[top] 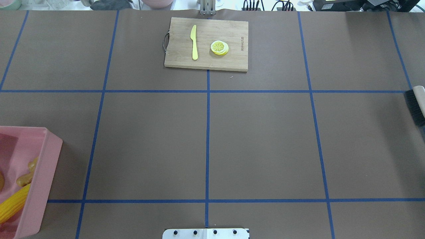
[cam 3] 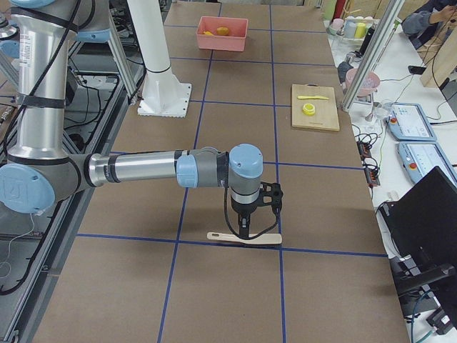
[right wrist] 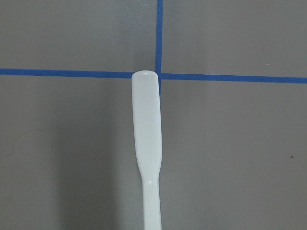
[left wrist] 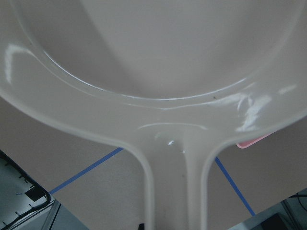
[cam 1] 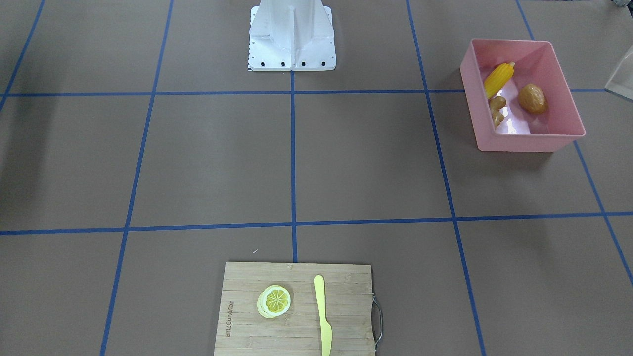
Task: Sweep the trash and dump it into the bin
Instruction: 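Hold the emptied dustpan over the pink bin with the left gripper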
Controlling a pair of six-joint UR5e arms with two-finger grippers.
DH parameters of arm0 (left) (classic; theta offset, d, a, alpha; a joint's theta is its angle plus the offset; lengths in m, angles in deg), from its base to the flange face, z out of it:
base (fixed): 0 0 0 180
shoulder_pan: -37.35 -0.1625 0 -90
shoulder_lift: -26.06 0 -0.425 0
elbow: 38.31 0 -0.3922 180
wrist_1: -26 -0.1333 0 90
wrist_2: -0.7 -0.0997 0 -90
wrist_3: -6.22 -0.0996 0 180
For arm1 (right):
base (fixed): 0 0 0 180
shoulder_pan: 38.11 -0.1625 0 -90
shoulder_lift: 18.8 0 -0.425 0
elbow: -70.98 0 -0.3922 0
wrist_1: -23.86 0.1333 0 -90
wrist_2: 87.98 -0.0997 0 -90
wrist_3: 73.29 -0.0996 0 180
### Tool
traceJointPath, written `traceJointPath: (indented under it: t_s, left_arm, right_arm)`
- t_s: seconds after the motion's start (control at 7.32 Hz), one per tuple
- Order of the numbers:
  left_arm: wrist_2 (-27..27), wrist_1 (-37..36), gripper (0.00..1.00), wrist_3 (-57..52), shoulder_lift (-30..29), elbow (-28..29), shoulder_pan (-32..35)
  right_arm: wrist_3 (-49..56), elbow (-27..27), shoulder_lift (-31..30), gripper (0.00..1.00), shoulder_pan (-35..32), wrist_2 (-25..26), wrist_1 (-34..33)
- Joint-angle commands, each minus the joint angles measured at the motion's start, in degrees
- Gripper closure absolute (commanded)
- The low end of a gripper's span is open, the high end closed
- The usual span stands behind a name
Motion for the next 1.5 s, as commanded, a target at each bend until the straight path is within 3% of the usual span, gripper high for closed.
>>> traceJointPath:
  t_s: [0.0, 0.41, 0.68, 1.37]
  left_arm:
    - [5.86, 6.6, 1.0, 5.32, 0.03, 4.09, 0.0]
    - [8.0, 21.16, 1.0, 15.84, -0.15, 10.76, -0.26]
    - [11.24, 25.6, 1.0, 21.4, -3.2, 14.63, -1.75]
    - [10.72, 35.53, 1.0, 21.07, -9.97, 15.18, -17.62]
  right_arm:
    - [0.0, -0.07, 0.02, 0.0, 0.02, 0.07, 0.0]
    - [0.0, -0.07, -0.07, 0.0, -0.07, 0.16, 0.0]
    - [0.0, -0.15, -0.07, 0.0, -0.07, 0.16, 0.0]
    - [0.0, -0.15, -0.07, 0.0, -0.07, 0.24, 0.0]
